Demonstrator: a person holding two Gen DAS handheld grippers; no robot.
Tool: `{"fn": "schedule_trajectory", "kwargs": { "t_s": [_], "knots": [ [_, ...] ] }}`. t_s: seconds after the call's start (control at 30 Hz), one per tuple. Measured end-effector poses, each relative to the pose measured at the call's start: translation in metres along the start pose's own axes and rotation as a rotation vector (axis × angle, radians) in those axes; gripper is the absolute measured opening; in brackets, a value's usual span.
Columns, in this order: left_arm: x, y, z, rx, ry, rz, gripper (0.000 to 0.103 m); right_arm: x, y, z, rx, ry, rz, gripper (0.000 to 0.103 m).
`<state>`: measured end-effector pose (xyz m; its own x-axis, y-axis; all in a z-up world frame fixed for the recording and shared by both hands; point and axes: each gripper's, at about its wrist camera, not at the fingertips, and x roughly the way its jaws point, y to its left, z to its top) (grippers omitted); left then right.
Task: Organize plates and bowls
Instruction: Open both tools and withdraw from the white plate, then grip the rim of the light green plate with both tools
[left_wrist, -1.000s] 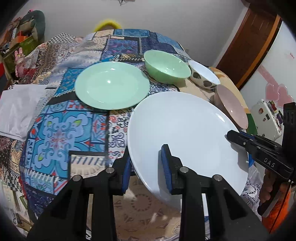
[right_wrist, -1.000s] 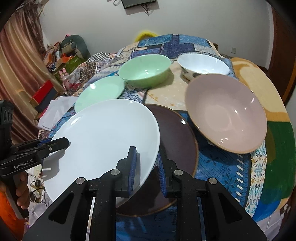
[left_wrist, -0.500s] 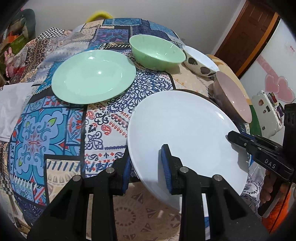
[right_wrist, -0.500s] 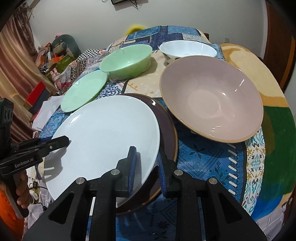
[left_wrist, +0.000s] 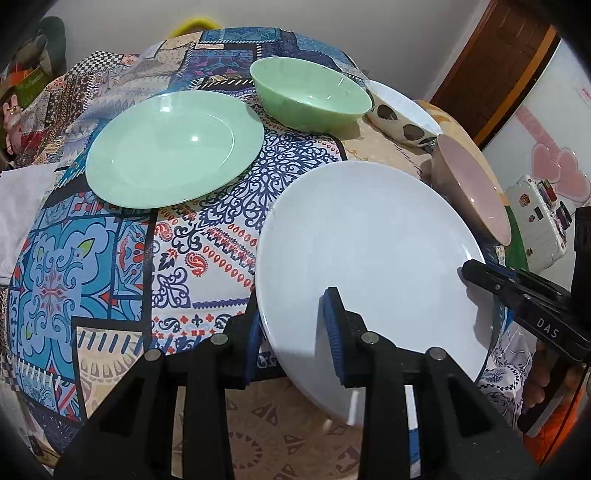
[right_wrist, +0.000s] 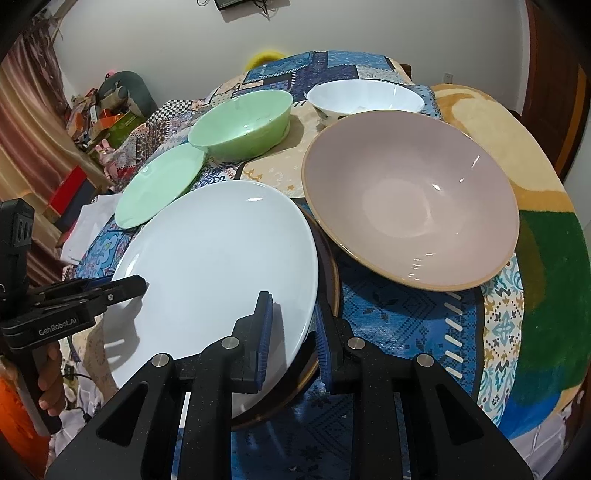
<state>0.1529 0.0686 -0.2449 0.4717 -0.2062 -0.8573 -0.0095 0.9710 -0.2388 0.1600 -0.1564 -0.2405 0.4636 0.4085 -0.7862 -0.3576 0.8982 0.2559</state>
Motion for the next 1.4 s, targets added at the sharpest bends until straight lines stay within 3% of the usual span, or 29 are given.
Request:
{"fn": "schedule_trajectory", "kwargs": {
  "t_s": [0.4, 0.5, 0.77, 0.93, 1.27, 1.33, 1.4],
  "knots": [
    [0.005, -0.006, 0.001, 0.025, 0.021, 0.021, 0.036, -0.005, -0.001, -0.002, -0.014, -0.001, -0.005, 0.019],
    [0.005, -0.009, 0.000, 0.040, 0.026, 0.028, 0.037, -0.009, -0.001, -0.003, -0.032, -0.016, -0.060, 0.021],
    [-0.009, -0.007, -0.002, 0.036, -0.002, 0.037, 0.050, -0.020, 0.000, 0.000, -0.046, -0.023, -0.059, 0.021],
    [-0.032, -0.006, 0.000, 0.041, -0.075, 0.056, 0.058, -0.025, 0.013, 0.011, -0.067, -0.053, -0.039, 0.026],
    [-0.079, 0.018, 0.022, 0.033, -0.240, 0.113, 0.076, -0.009, 0.055, 0.050, -0.124, -0.112, 0.016, 0.052],
    [-0.083, 0.028, 0.029, 0.028, -0.271, 0.132, 0.084, -0.001, 0.064, 0.058, -0.142, -0.110, 0.020, 0.052],
    [-0.086, 0.038, 0.035, 0.022, -0.291, 0.150, 0.084, 0.010, 0.074, 0.066, -0.160, -0.100, 0.022, 0.053]
  ]
}}
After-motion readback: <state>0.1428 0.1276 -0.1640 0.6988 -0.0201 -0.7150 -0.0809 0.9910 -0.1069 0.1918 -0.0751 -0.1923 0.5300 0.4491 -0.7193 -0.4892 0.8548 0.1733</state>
